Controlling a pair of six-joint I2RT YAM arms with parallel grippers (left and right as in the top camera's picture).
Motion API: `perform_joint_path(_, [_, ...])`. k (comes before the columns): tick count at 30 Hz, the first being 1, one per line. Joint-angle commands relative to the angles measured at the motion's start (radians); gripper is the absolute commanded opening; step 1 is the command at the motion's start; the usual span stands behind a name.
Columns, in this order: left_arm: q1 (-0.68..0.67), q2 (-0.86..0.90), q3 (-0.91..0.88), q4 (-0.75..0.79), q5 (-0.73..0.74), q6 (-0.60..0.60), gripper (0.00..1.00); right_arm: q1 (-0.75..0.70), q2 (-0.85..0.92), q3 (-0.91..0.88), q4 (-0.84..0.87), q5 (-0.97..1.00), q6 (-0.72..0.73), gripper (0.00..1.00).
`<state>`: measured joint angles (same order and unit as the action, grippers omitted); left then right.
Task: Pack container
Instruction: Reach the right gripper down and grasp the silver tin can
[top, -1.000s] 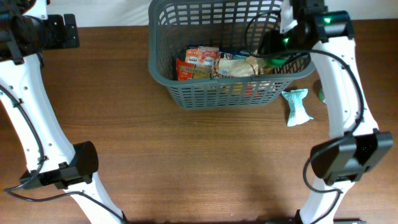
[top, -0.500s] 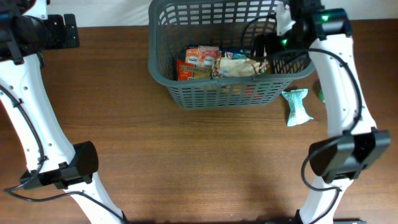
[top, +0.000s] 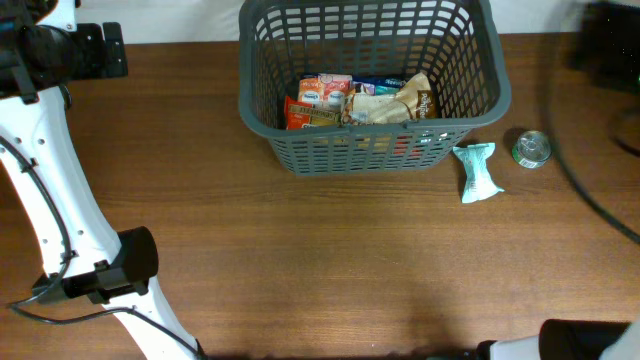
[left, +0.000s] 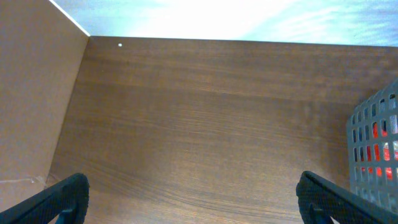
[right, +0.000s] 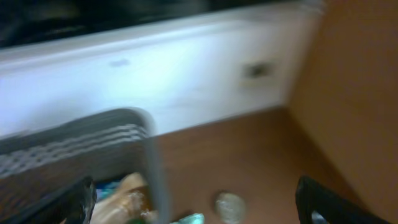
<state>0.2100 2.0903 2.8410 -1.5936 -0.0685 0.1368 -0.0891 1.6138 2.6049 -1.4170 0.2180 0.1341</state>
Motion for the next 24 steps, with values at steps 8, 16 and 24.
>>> perform_joint_path(8, [0.002,-0.009,-0.006,-0.002,-0.008,-0.01,0.99,-0.348,0.298,-0.269,-0.042,-0.174,0.141,0.95])
perform_joint_path(16, [0.002,-0.009,-0.006,-0.002,-0.008,-0.01,0.99,-0.354,0.533,-0.417,0.024,-0.235,0.141,0.95])
perform_joint_path(24, [0.002,-0.009,-0.006,-0.002,-0.008,-0.01,0.99,-0.34,0.697,-0.44,0.124,-0.296,0.133,0.95])
